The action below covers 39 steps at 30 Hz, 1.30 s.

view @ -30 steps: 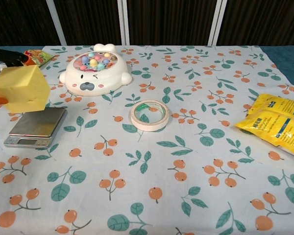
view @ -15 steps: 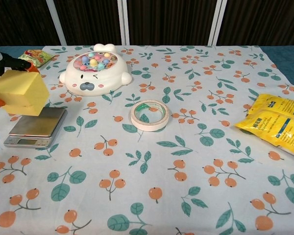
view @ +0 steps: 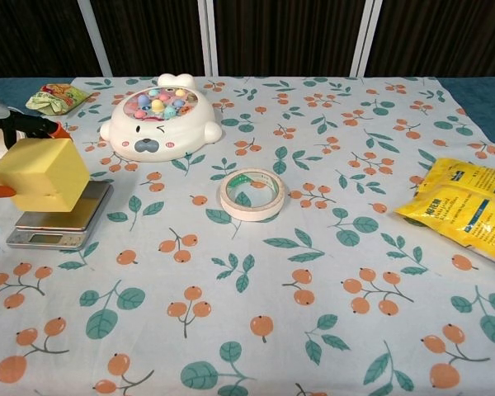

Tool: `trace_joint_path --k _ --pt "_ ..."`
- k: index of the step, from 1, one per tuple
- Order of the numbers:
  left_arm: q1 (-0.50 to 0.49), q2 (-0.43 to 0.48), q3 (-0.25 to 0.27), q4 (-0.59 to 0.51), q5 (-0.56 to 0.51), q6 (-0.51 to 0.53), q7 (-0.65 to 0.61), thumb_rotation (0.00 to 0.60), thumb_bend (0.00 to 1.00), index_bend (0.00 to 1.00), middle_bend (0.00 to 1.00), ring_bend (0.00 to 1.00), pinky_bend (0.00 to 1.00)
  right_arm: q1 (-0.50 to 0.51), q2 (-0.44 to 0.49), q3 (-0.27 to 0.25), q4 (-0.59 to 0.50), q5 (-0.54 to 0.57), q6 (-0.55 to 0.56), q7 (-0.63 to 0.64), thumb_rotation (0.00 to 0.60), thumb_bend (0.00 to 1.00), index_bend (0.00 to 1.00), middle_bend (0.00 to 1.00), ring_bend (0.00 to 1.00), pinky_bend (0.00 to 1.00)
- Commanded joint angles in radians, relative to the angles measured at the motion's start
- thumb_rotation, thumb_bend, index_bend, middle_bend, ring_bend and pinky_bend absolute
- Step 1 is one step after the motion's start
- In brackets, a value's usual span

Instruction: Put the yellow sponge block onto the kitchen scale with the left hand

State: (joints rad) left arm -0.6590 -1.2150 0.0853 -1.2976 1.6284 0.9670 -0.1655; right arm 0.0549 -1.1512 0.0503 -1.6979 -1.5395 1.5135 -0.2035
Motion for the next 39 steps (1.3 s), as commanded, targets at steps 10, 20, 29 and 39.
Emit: trace_joint_path --k 10,20,29,39 --pt "-0.006 -0.025 -0.003 0.034 -0.003 -0.009 -0.001 0.600 0.25 0.19 0.31 0.24 0.36 0.000 -0.001 0.001 0.001 0.001 0.001 -0.004 0.600 0.56 0.00 0.03 0.00 0.00" --pt "-0.011 -0.026 0.003 0.038 -0.004 -0.026 -0.013 0.600 0.23 0.18 0.28 0.22 0.35 -0.002 -0.002 0.002 -0.001 0.000 0.008 -0.008 0.600 0.56 0.00 0.03 0.00 0.00" --pt "-0.032 0.007 0.018 0.008 -0.023 -0.102 0.005 0.600 0.04 0.02 0.10 0.01 0.13 -0.005 -0.001 0.004 0.000 -0.002 0.015 0.001 0.600 0.56 0.00 0.03 0.00 0.00" --pt "-0.009 0.040 -0.057 -0.062 -0.095 -0.024 0.110 0.600 0.03 0.00 0.02 0.00 0.06 -0.008 0.002 0.007 -0.002 0.005 0.018 -0.001 0.600 0.56 0.00 0.03 0.00 0.00"
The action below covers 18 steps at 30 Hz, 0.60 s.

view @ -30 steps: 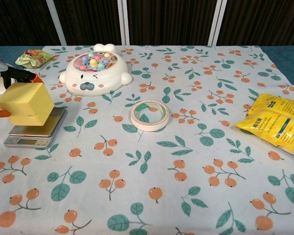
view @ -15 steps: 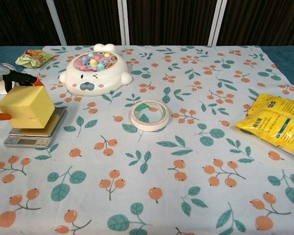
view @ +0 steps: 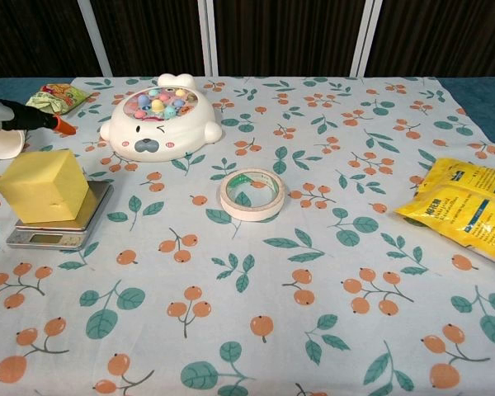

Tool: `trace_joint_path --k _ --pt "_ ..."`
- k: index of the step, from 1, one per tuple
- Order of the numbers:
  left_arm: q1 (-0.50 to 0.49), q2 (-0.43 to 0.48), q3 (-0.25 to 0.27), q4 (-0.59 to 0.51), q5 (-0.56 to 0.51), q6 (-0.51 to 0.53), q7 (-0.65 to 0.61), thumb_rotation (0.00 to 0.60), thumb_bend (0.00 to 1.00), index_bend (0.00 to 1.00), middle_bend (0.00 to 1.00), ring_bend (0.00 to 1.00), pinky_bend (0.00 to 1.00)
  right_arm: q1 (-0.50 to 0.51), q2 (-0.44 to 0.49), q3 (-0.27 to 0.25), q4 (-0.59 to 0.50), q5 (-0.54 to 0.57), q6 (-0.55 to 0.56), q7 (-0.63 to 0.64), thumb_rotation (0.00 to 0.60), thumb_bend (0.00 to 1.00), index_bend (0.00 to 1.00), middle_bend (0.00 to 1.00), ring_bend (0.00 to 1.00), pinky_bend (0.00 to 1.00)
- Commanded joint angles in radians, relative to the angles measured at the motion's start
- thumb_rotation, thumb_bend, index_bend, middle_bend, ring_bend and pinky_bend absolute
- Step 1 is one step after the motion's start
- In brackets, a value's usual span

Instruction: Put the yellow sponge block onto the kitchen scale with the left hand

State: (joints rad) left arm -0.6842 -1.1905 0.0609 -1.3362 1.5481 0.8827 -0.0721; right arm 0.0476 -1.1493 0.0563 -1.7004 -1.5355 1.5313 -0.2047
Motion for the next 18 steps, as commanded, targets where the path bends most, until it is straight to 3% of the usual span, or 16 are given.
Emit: trace_joint_path --k 1,8,12,18 --pt "0.026 0.023 -0.043 -0.036 -0.015 0.093 0.022 0.600 0.03 0.00 0.02 0.00 0.06 0.000 0.001 0.001 0.000 0.002 0.000 0.000 0.600 0.56 0.00 0.03 0.00 0.00" --pt "0.113 0.125 -0.070 -0.192 0.001 0.292 0.016 0.600 0.03 0.00 0.02 0.00 0.06 0.000 0.004 -0.001 -0.005 0.005 -0.004 -0.008 0.600 0.56 0.00 0.03 0.00 0.00" --pt "0.202 0.204 -0.036 -0.279 0.029 0.403 0.026 0.600 0.03 0.00 0.02 0.00 0.06 -0.003 0.005 -0.001 -0.008 0.001 0.001 -0.007 0.600 0.56 0.00 0.03 0.00 0.00" --pt "0.289 0.262 0.005 -0.281 0.063 0.489 0.028 0.600 0.03 0.00 0.02 0.00 0.06 -0.003 0.007 -0.002 -0.011 -0.004 0.003 -0.004 0.600 0.56 0.00 0.03 0.00 0.00"
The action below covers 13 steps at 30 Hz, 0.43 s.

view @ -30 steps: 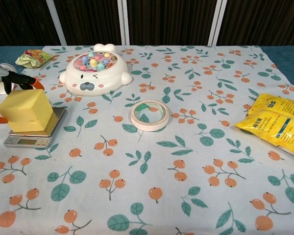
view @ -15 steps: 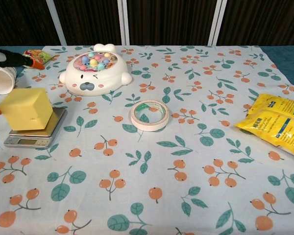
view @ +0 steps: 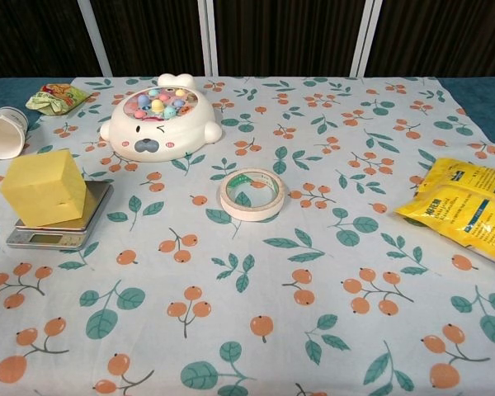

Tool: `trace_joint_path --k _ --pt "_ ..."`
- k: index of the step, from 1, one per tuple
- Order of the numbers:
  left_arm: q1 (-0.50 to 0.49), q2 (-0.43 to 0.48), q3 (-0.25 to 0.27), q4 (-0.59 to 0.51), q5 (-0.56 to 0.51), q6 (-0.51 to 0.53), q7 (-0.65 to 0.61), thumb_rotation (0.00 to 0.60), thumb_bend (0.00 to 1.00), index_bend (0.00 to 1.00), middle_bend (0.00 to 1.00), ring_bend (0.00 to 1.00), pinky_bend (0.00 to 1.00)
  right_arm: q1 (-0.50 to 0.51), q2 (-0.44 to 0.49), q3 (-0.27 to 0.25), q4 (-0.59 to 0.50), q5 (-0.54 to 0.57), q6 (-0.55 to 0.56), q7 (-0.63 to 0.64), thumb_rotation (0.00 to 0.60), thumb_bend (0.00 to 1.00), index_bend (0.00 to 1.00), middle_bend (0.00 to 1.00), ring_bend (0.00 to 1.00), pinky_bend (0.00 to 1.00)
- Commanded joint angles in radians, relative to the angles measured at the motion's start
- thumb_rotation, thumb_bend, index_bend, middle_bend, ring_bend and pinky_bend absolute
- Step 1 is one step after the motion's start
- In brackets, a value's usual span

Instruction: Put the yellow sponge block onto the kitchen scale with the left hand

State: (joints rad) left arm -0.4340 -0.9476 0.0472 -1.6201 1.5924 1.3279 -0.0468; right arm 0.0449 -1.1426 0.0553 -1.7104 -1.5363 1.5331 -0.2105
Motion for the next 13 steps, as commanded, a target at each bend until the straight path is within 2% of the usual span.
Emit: trace_joint_path --k 1,5,13 --pt "0.053 0.018 0.019 0.018 0.019 0.063 0.001 0.600 0.03 0.00 0.02 0.00 0.06 -0.001 0.000 -0.001 0.000 -0.005 0.003 0.003 0.600 0.56 0.00 0.03 0.00 0.00" --pt "0.099 -0.011 0.014 0.096 0.011 0.115 -0.043 0.600 0.03 0.00 0.02 0.00 0.06 -0.002 0.003 0.000 0.001 -0.010 0.010 0.014 0.600 0.56 0.00 0.03 0.00 0.00" --pt "0.126 -0.058 0.012 0.198 0.006 0.114 -0.122 0.600 0.03 0.00 0.02 0.00 0.06 -0.005 0.006 0.001 0.005 -0.019 0.020 0.029 0.600 0.56 0.00 0.03 0.00 0.00"
